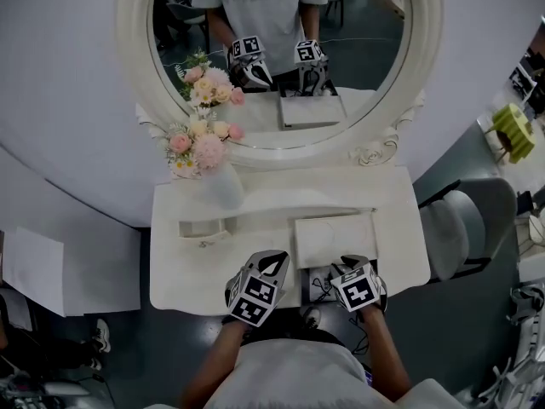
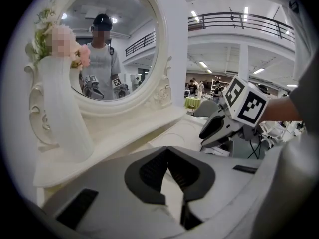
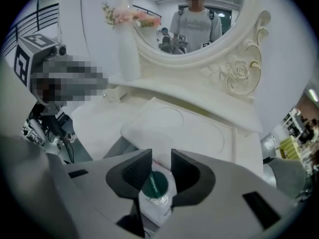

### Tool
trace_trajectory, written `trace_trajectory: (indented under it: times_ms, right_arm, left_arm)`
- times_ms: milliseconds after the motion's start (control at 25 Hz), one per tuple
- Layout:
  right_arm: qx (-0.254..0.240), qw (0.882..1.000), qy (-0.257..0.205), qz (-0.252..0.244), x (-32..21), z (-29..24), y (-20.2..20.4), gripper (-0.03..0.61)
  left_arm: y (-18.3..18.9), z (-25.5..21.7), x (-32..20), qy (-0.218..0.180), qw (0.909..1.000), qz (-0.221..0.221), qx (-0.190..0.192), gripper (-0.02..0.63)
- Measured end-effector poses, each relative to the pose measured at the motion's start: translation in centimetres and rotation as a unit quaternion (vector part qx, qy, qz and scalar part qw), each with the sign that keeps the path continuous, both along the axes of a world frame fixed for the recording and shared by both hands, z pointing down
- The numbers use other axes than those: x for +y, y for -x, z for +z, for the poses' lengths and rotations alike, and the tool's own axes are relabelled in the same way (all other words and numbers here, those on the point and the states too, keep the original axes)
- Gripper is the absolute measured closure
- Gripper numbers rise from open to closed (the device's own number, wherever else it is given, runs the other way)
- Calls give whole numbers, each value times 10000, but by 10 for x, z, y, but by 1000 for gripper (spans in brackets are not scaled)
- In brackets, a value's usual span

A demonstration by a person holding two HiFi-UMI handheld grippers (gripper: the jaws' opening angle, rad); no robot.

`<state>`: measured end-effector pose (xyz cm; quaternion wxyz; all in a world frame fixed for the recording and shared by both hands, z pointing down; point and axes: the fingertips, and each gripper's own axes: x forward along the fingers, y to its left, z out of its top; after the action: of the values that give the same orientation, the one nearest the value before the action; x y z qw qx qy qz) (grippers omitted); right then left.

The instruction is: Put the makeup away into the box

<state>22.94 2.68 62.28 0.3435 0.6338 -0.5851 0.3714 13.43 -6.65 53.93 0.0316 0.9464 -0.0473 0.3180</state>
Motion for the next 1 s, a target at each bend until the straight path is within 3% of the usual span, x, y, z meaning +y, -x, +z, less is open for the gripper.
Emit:
trace_trajectory:
  times_ms: [280,640,1000]
  right_arm:
    - [342,9958,-825,-180,-50,-60,5,575]
    - [436,9839,-1669,-458,-99,-137,32,575]
    - [859,9602,-2537,-792,-125,-227,40,575]
  left_arm:
    - [15,-30,-32,-218,9978,-540,302,618]
    - [42,-80,-65,-705,9909,-938,653,617]
    - [70,-152,-102,-1313,9758,-1379,1074,618]
